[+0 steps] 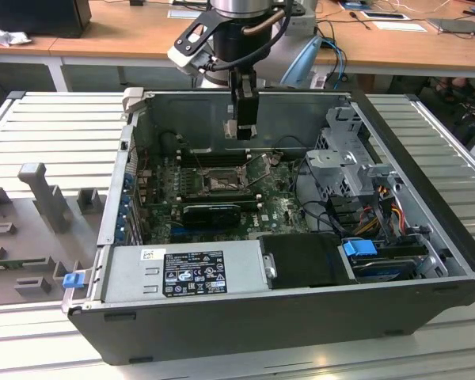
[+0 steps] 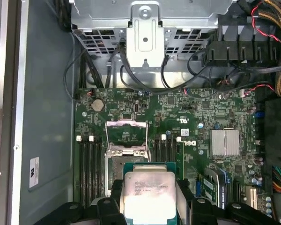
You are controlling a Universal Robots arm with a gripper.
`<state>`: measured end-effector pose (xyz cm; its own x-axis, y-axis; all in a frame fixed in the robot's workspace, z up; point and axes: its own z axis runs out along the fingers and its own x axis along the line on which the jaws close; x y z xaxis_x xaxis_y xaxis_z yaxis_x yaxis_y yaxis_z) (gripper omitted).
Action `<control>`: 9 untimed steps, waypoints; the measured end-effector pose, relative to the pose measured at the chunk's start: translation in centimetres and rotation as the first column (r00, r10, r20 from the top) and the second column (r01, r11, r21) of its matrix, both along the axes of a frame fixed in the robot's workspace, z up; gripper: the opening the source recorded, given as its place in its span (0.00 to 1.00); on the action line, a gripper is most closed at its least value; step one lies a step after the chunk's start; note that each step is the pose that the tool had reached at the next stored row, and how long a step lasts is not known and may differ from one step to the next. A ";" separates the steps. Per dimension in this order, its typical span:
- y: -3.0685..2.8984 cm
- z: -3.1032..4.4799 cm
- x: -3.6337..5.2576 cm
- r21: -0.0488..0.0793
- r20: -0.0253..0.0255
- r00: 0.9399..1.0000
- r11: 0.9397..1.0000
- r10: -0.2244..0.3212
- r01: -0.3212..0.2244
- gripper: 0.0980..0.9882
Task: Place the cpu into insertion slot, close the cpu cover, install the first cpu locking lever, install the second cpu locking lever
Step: 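Place the cpu into insertion slot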
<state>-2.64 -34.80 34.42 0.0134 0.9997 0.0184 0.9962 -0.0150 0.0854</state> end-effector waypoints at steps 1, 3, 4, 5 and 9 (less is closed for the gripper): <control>0.00 -0.14 0.00 0.000 0.000 1.000 1.000 -0.002 0.002 0.48; 0.00 -0.50 0.00 0.000 0.000 1.000 1.000 -0.008 0.008 0.48; 0.00 -0.65 0.00 0.000 0.000 1.000 1.000 -0.013 0.013 0.48; 0.00 -0.71 0.00 0.000 0.000 1.000 1.000 -0.018 0.018 0.48; 0.00 -0.99 0.00 -0.001 0.000 0.996 0.996 -0.085 0.085 0.48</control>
